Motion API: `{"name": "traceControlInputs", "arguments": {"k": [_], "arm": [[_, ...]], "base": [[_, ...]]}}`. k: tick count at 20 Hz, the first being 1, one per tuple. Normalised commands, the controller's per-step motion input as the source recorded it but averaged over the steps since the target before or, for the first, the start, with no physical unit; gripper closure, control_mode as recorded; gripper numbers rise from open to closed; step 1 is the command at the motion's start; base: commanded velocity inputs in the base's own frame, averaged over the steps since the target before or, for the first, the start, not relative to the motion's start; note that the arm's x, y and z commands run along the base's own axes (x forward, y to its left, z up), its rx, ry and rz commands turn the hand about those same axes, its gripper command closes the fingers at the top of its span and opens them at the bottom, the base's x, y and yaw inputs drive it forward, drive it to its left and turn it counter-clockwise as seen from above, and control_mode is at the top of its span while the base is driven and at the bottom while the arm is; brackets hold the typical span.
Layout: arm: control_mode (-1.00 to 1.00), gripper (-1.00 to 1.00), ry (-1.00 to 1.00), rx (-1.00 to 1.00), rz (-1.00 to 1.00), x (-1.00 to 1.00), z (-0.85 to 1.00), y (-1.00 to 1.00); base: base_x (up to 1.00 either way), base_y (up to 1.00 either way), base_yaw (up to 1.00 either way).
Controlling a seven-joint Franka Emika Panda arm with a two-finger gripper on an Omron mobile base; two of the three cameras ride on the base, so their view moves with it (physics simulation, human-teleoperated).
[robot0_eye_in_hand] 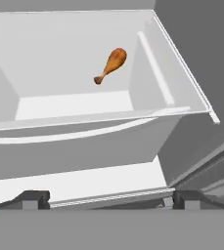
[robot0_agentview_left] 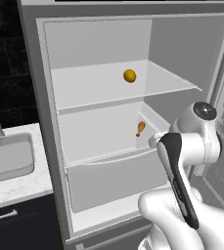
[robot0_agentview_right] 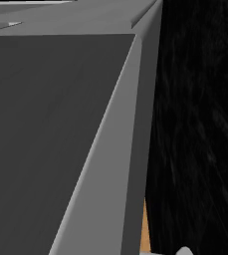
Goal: Place one lemon and one chicken drumstick in each tupperware on the nearby counter, to pack two identical lunches.
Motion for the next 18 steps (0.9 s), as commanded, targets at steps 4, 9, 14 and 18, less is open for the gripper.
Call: {"name": "traceControlInputs", "arguments": {"k": [4, 9, 14, 18], "arm": [[-1.00, -1.00, -0.09, 0.00, 0.00, 0.68, -0.52, 0.21], [-1.00, -1.00, 0.00, 0.00, -0.02, 0.82, -0.12, 0.14], [-1.00, -1.00, 0.00, 0.00, -0.03, 0.64, -0.03, 0.00], [-1.00, -1.00, 0.02, 0.01, -0.06, 0.60, 0.00, 0.00]], "base": [[0.00, 0.00, 0.00], [0.00, 0.00, 0.00], [0.00, 0.00, 0.00], [0.00, 0.00, 0.00]]}}
